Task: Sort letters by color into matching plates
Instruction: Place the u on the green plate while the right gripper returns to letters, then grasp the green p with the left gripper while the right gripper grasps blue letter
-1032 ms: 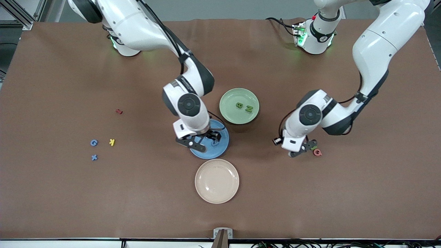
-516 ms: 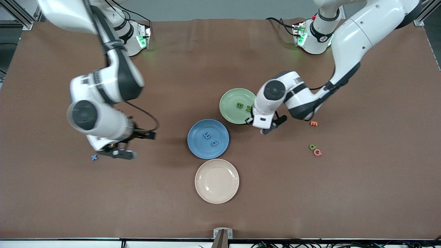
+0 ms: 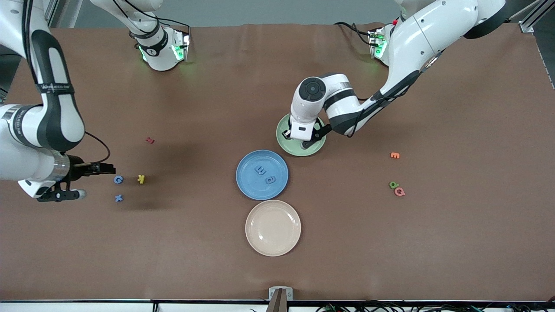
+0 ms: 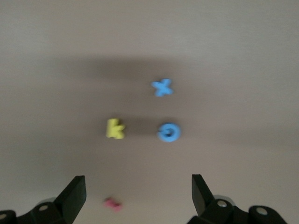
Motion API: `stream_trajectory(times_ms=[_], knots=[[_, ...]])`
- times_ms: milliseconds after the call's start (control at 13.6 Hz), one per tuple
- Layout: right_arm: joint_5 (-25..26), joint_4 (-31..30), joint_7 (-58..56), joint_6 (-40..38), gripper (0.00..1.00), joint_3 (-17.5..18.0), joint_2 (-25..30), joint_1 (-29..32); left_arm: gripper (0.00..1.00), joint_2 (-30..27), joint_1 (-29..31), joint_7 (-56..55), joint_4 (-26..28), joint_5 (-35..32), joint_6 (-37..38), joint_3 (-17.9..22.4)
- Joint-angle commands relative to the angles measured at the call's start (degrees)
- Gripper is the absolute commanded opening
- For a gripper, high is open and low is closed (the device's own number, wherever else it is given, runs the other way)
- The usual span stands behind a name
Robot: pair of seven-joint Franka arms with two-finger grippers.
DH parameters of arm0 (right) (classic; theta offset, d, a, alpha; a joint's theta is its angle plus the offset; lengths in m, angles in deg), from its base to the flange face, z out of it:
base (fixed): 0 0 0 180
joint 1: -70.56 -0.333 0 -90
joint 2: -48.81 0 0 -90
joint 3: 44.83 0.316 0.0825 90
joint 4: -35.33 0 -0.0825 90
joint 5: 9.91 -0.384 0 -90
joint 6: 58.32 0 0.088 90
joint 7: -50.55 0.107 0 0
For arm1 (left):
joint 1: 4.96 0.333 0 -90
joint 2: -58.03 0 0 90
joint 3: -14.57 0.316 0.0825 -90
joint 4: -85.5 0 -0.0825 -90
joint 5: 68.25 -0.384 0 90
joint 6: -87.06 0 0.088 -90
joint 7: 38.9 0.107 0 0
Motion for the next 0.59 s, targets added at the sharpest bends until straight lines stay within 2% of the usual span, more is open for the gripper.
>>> stream_trajectory(times_ms=[0, 74, 295, 516], knots=[[2.6, -10.8, -3.6, 12.8, 1.0, 1.4, 2.1, 3.5, 0.94, 0.4, 0.2, -1.3, 0.1, -0.9, -1.1, 1.4], [2.6, -12.9, -3.6, 16.5, 1.0, 1.4, 1.8, 3.7, 1.0, 0.1, 0.2, -1.7, 0.0, -1.0, -1.1, 1.5], [2.6, -14.7, -3.0, 22.3, 1.0, 1.4, 0.4, 3.6, 1.0, -2.9, 3.6, -1.0, 0.0, -1.2, 0.0, 1.5], [2.6, -14.2, -2.9, 24.9, 0.96, 1.4, -2.2, 3.3, 0.99, -7.1, 10.7, 7.6, 0.1, -1.3, 1.1, 1.2]])
